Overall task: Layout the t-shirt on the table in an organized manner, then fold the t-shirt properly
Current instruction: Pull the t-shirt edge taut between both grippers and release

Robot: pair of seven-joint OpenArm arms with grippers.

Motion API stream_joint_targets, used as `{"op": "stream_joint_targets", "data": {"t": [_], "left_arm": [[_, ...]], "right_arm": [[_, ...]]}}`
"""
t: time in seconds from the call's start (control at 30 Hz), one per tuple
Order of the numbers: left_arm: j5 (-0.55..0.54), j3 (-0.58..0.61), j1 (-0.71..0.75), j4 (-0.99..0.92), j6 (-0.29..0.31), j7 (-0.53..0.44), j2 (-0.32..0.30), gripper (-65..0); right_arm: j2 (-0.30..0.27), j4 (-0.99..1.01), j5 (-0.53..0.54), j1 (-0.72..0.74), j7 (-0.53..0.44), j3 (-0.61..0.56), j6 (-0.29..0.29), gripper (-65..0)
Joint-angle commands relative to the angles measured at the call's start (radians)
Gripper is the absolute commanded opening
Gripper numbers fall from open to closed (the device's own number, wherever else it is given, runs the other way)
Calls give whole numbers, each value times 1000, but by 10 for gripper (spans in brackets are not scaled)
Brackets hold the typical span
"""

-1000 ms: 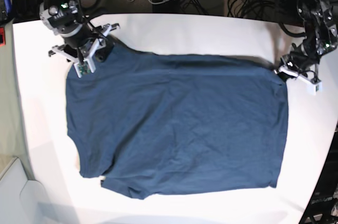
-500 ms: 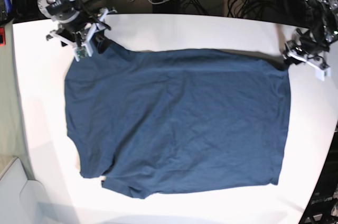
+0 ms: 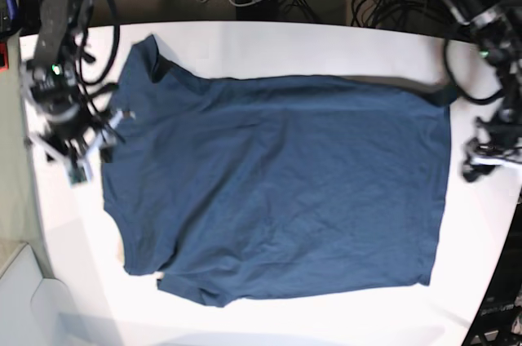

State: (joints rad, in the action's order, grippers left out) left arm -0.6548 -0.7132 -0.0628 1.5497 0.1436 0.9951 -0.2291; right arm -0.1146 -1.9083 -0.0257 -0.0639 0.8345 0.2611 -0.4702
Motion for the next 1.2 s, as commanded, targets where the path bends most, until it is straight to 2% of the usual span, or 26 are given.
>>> {"op": "stream_joint_targets", "data": {"t": [0.0, 0.13, 0.2, 0.3, 0.37, 0.43, 0.57, 0.73, 0.87, 1.0, 1.17], "left_arm": [[-15, 33, -29, -10, 0, -20, 4, -398], [94, 158, -87, -168, 0, -34, 64, -409], [165, 194, -105, -233, 6, -75, 86, -460], [227, 215, -85, -266, 8, -143, 95, -581], [258, 218, -75, -292, 8, -170, 89, -650], [286, 214, -73, -314, 8, -173, 84, -648], [318, 218, -21, -346, 9, -181, 24, -650], [313, 218, 41, -346, 11, -180, -40, -650], [312, 211, 70, -294, 12, -169, -66, -650], [312, 214, 113, -154, 12, -163, -60, -650], [264, 209, 128, 57, 12, -61, -31, -650]], "right_arm": [[-4, 19, 2, 43, -16, -12, 3, -344], [-4, 206, 0, 187, -16, -50, 3, -461], [-4, 309, 0, 241, -19, -55, 3, -530], [-6, 453, -1, 292, -25, -47, 3, -599], [-26, 545, -1, 312, -27, -47, 3, -621], [-38, 609, -1, 316, -36, -47, 3, -629], [-66, 659, -1, 255, -74, -47, 3, -631], [-70, 568, 0, 106, -74, -53, 3, -632], [-67, 324, 0, -101, -68, -55, 3, -632], [-69, 79, 2, -281, -68, -98, 3, -632], [-64, -125, 4, -373, -68, -112, 3, -632]]}}
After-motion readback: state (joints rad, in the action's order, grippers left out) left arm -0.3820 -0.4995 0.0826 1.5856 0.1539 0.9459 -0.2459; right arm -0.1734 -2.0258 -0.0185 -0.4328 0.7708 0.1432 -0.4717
